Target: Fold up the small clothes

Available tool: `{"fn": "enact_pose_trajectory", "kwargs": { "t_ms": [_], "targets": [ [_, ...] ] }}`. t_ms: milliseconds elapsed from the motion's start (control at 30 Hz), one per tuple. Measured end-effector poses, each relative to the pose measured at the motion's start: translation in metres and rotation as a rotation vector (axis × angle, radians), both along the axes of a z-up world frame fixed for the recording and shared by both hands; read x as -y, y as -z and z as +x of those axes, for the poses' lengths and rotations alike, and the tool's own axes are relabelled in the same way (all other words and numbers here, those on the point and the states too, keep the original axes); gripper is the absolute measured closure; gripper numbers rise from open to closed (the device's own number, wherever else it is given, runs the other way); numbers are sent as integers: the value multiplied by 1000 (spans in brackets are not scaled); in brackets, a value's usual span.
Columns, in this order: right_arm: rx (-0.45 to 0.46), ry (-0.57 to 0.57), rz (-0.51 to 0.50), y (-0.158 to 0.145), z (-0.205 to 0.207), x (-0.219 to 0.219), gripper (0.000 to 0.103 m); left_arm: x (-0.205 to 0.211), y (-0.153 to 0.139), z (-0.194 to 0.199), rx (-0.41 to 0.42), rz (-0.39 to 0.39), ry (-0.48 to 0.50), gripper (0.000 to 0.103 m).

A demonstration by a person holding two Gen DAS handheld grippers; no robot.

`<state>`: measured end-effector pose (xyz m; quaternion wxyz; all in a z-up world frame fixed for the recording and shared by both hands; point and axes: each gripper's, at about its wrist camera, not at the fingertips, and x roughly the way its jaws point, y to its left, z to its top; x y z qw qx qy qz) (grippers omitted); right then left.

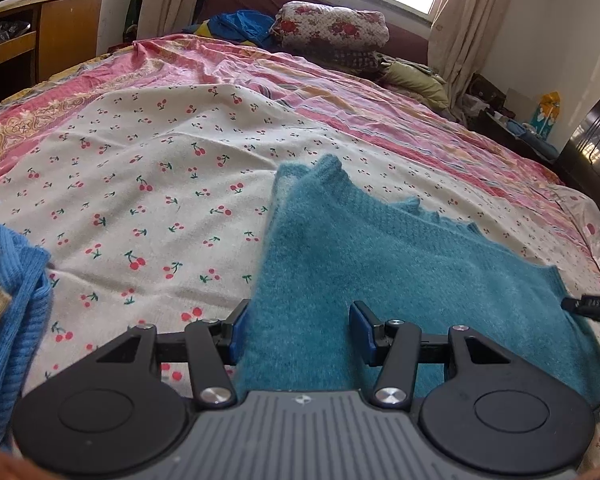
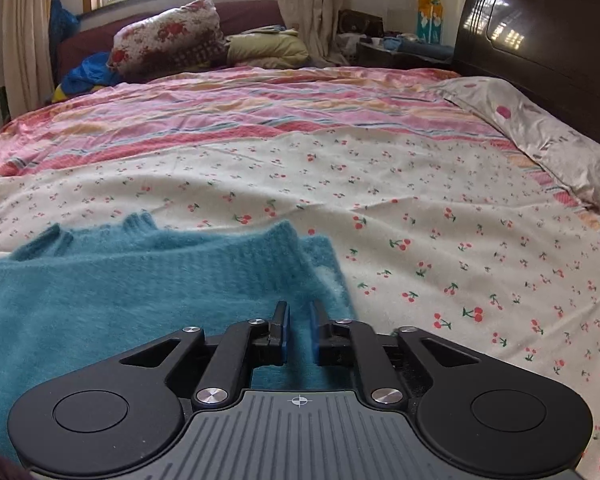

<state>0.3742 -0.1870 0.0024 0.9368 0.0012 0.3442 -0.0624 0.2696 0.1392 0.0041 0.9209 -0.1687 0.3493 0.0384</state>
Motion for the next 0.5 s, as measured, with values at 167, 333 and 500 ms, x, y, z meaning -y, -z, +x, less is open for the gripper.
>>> {"fn": "enact_pose_trajectory", "kwargs": {
  "t_ms": [167, 333, 500],
  "targets": [
    [16, -83, 26, -25, -9, -29, 87, -8, -1, -20, -5, -37, -38, 47],
    [-15, -245, 76, -42, -19, -84, 86, -16, 1, -40, -1, -86, -78, 46],
    [-57, -409, 107, -50, -19, -155, 78, -22, 9, -42, -4, -124, -83, 45]
  ]
}}
